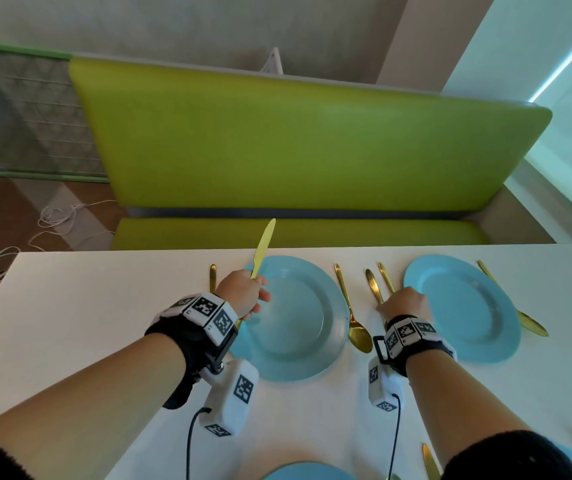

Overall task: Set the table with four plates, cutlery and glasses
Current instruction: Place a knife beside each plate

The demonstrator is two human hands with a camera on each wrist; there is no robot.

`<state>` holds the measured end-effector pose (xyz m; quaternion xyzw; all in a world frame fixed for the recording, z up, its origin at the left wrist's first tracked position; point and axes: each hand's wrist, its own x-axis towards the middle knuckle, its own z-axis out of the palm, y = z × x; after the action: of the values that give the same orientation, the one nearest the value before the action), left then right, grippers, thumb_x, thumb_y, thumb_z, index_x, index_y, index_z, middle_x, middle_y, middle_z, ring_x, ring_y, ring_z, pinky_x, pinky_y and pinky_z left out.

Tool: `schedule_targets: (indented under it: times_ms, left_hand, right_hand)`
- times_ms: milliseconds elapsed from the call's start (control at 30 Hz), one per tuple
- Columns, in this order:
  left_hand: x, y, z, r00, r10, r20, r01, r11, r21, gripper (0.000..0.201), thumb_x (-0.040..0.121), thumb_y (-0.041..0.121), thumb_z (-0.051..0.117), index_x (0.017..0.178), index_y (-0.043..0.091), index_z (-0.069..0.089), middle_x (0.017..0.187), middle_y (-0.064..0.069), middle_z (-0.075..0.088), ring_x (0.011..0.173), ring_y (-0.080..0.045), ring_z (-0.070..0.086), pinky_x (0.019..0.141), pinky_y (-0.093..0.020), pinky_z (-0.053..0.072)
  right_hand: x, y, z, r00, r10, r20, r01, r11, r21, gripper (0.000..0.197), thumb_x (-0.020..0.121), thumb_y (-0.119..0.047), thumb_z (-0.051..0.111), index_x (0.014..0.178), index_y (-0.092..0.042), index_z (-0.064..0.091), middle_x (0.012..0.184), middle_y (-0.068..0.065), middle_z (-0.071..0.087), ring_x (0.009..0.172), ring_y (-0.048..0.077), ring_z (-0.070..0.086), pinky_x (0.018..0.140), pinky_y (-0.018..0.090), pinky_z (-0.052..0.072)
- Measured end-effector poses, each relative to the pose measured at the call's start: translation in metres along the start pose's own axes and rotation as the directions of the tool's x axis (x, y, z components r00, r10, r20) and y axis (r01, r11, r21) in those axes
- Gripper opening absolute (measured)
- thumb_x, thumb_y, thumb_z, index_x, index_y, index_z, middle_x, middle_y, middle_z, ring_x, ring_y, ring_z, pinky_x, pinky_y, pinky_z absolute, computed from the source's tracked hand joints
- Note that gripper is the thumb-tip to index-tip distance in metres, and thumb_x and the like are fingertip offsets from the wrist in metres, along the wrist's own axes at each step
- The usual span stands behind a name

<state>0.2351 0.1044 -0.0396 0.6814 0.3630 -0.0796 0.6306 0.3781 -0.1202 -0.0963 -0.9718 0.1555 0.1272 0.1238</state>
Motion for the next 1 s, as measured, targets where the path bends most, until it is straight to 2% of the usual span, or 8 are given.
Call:
schedule_targets:
  times_ms: [100,300,500,633,733,833,933,1000]
  left_hand:
    - [0.005,-0.004,0.001,1.0,-0.006,0.01,0.006,1.0,-0.011,0.016,0.101,0.014,0.032,0.105,0.01,0.048,0.069,-0.001,0.054,0.021,0.002,0.04,0.028,-0.008,0.026]
    - [0.008,-0.01,0.0,1.0,-0.018,0.012,0.018,0.999,-0.045,0.015,0.102,0.013,0.032,0.102,0.009,0.047,0.069,-0.002,0.053,0.021,0.001,0.041,0.027,-0.008,0.027]
    - [0.006,-0.014,-0.004,0.999,-0.045,0.014,0.046,0.996,-0.081,0.027,0.102,0.012,0.033,0.078,0.017,0.046,0.068,-0.004,0.053,0.02,0.001,0.041,0.026,-0.007,0.027]
    - [0.004,-0.016,-0.005,0.998,-0.064,0.011,0.064,0.994,-0.093,0.027,0.102,0.012,0.034,0.078,0.017,0.046,0.059,-0.001,0.059,0.021,0.0,0.042,0.026,-0.007,0.027]
    - [0.002,-0.016,-0.004,0.998,-0.066,0.005,0.066,0.994,-0.084,0.026,0.101,0.012,0.034,0.079,0.017,0.046,0.067,-0.003,0.055,0.02,0.0,0.041,0.026,-0.007,0.027]
    - [0.002,-0.017,-0.002,0.998,-0.068,0.008,0.068,0.994,-0.086,0.022,0.102,0.012,0.034,0.085,0.014,0.048,0.06,-0.002,0.058,0.02,0.0,0.042,0.026,-0.008,0.028]
    - [0.0,-0.018,0.0,0.998,-0.063,0.004,0.063,0.996,-0.069,0.015,0.102,0.014,0.033,0.098,0.011,0.047,0.065,-0.002,0.056,0.021,0.001,0.042,0.026,-0.009,0.028]
    - [0.001,-0.019,0.001,0.999,-0.049,-0.013,0.048,0.998,-0.041,0.015,0.101,0.014,0.034,0.095,0.013,0.048,0.069,-0.001,0.054,0.022,0.001,0.042,0.027,-0.009,0.029]
  right_hand:
    - [0.003,-0.004,-0.002,1.0,-0.006,-0.008,0.006,1.0,0.016,0.017,0.084,-0.014,0.065,0.095,-0.003,0.067,0.097,0.014,0.068,0.09,0.032,0.066,0.071,0.032,0.05]
    - [0.009,-0.008,-0.006,1.0,-0.017,0.002,0.017,1.0,0.026,0.019,0.084,-0.016,0.066,0.097,-0.002,0.067,0.1,0.015,0.068,0.093,0.032,0.066,0.072,0.032,0.05]
    - [0.011,-0.01,-0.007,1.0,-0.018,0.007,0.018,1.0,0.024,0.019,0.085,-0.015,0.067,0.098,-0.001,0.067,0.102,0.016,0.068,0.095,0.033,0.065,0.072,0.033,0.049]
    - [0.012,-0.01,-0.008,0.999,-0.023,0.023,0.022,0.999,0.028,0.02,0.084,-0.014,0.068,0.098,0.0,0.066,0.102,0.017,0.067,0.096,0.033,0.065,0.072,0.033,0.049]
    - [0.013,-0.01,-0.009,0.999,-0.029,0.034,0.028,0.999,0.033,0.019,0.083,-0.014,0.068,0.096,-0.001,0.066,0.101,0.016,0.067,0.094,0.032,0.065,0.069,0.032,0.047]
    - [0.013,-0.009,-0.009,0.999,-0.032,0.024,0.031,0.999,0.042,0.017,0.084,-0.015,0.067,0.093,-0.001,0.066,0.098,0.016,0.068,0.092,0.032,0.066,0.067,0.032,0.047]
    - [0.014,-0.007,-0.01,0.999,-0.042,0.014,0.042,0.998,0.043,0.013,0.083,-0.015,0.068,0.083,-0.003,0.063,0.095,0.017,0.067,0.086,0.032,0.065,0.066,0.031,0.048]
    - [0.015,-0.006,-0.009,0.999,-0.045,0.003,0.045,0.998,0.043,0.019,0.083,-0.015,0.068,0.072,-0.006,0.056,0.091,0.016,0.066,0.078,0.031,0.061,0.065,0.031,0.048]
